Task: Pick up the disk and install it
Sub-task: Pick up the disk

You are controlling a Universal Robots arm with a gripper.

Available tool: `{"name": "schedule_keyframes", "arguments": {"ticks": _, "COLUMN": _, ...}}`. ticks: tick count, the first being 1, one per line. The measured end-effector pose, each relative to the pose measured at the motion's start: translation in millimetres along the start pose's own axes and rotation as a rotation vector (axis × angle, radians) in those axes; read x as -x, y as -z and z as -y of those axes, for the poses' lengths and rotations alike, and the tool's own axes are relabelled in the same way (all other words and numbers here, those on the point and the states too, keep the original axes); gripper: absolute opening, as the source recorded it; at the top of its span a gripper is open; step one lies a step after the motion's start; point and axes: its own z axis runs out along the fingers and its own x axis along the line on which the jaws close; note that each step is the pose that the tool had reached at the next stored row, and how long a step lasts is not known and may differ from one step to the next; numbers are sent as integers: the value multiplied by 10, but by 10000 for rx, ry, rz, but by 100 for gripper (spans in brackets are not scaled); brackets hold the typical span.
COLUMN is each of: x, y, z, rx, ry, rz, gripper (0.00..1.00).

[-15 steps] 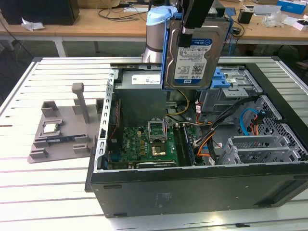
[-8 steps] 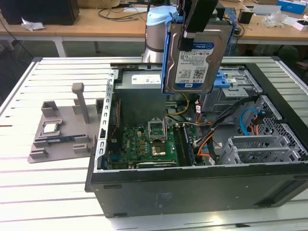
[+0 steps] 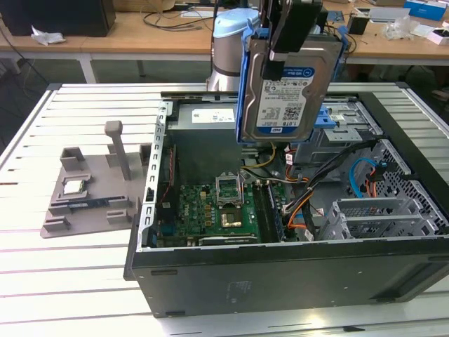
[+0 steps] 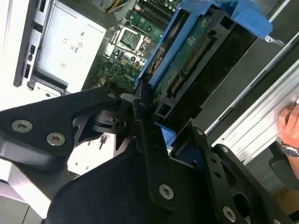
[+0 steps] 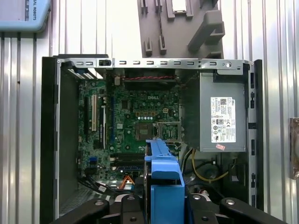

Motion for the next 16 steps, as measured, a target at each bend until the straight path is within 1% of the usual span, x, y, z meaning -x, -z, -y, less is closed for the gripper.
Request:
{"name": "schedule_keyframes", "arguments": {"ticks": 9, "x": -143, "y": -6, "z": 1, "rx": 0, "ry": 0, "rz": 0, "gripper": 37}}
{"name": "schedule_keyframes", "arguments": {"ticks": 10, "x": -163, "y": -7, "z": 2, "rx": 0, "ry": 0, "rz": 0, "gripper": 37}}
{"name": "schedule_keyframes", "arguments": {"ticks": 11, "x": -214, "y": -8, "z": 2, "rx": 0, "ry": 0, "rz": 0, "gripper": 37}}
{"name": "schedule_keyframes", "arguments": {"ticks": 12, "x": -244, "y": -10, "z": 2, "rx": 0, "ry": 0, "rz": 1, "gripper": 37}}
{"name": "schedule_keyframes", "arguments": {"ticks": 16, "x": -299, "y": -11, "z": 3, "rx": 0, "ry": 0, "rz": 0, "gripper": 37}}
